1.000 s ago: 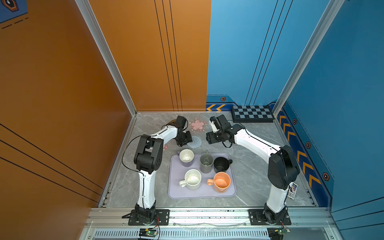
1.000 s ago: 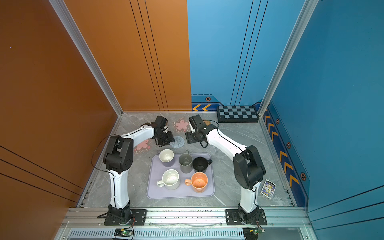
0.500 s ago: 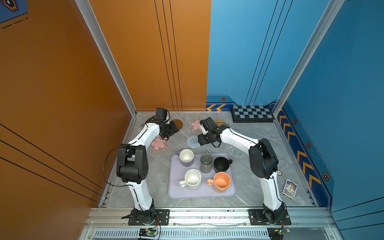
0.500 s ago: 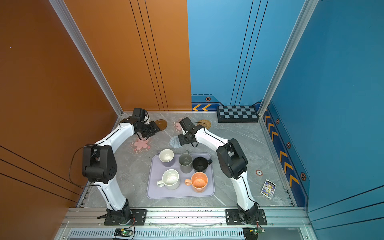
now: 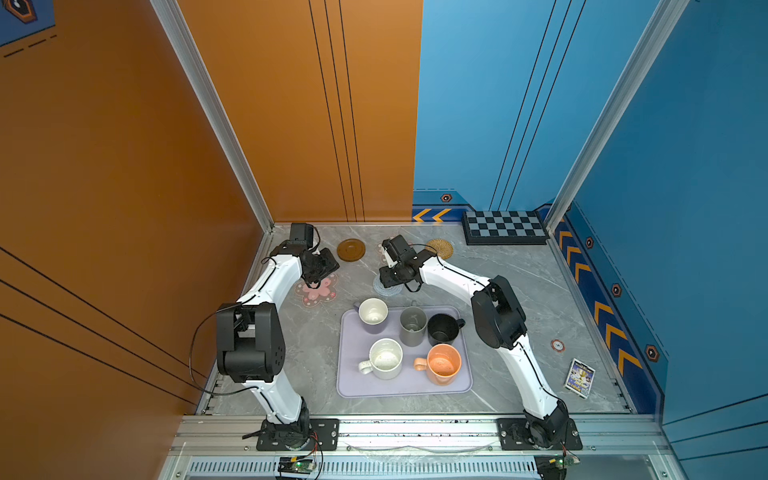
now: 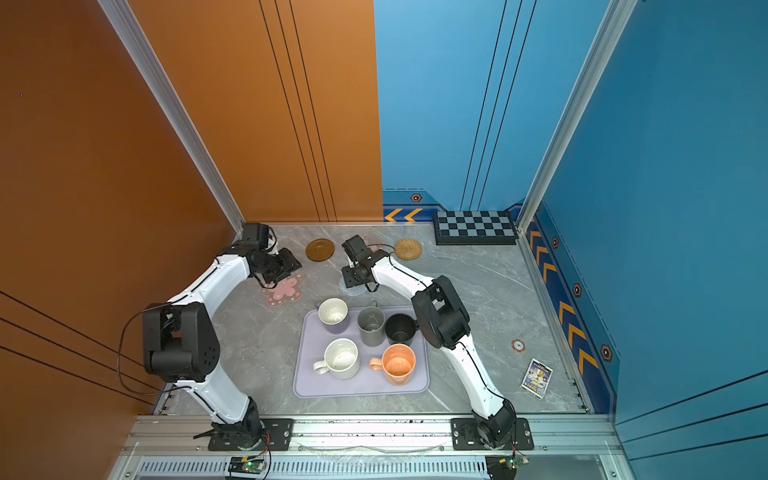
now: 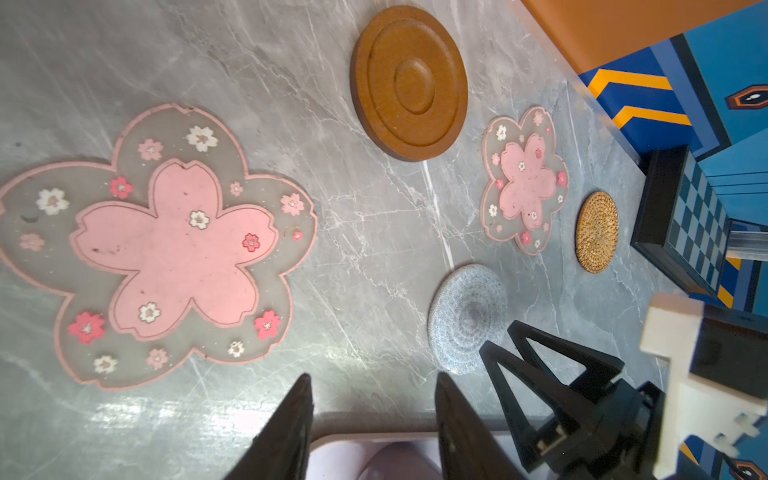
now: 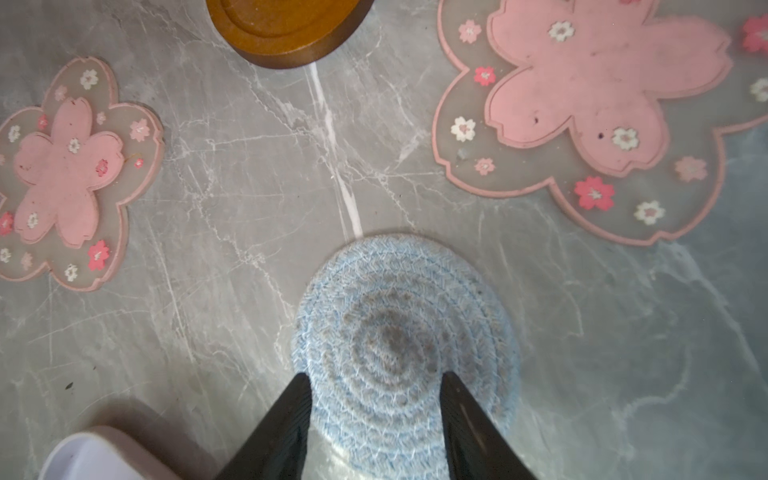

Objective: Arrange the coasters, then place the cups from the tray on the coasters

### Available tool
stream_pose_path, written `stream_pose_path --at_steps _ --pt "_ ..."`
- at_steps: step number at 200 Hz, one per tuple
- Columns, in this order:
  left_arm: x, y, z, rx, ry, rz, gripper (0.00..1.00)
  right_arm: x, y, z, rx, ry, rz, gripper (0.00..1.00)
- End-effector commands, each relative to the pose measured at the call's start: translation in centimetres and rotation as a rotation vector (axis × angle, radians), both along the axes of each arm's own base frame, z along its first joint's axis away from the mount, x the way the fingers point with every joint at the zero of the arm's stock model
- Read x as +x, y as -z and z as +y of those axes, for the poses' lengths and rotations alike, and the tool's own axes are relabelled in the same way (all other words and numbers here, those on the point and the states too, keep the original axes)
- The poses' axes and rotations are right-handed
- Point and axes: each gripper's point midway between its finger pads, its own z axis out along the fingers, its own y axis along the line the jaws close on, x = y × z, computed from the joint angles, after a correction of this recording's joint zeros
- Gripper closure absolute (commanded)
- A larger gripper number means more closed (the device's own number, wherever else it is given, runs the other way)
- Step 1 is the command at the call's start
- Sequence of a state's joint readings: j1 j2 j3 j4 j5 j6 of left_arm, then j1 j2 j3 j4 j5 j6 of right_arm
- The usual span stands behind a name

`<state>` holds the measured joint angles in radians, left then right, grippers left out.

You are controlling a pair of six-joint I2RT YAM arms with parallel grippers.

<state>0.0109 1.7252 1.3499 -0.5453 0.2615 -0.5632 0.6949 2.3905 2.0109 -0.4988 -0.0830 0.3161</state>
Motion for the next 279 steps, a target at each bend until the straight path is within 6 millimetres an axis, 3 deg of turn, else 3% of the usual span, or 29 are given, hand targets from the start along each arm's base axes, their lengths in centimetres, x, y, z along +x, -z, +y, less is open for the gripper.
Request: stream_pose_path --at_steps 1,69,174,234,279 --pt "-0.6 0.6 0.7 0.022 0.006 0.022 0.51 0.6 0.6 0.5 0.016 0.032 0.013 0.49" --pt "-0.9 1.0 0.8 0.018 -0.002 0.033 0.51 0.7 2.2 -0.6 -0.031 0.084 0.022 0.67" --pt "-2.5 0.1 1.5 0.018 -0.036 0.019 0.51 -0.8 3.1 -11.9 -0.200 0.275 0.077 0.72" --pt "-3.5 -0.4 1.3 0.039 -0.043 0.020 0.51 -0.3 2.7 -15.6 -0.202 0.341 0.073 0.72" --pt "-4.2 0.3 1.2 0.059 -0.035 0.053 0.51 -0.2 2.8 -17.2 -0.186 0.365 0.074 0.71"
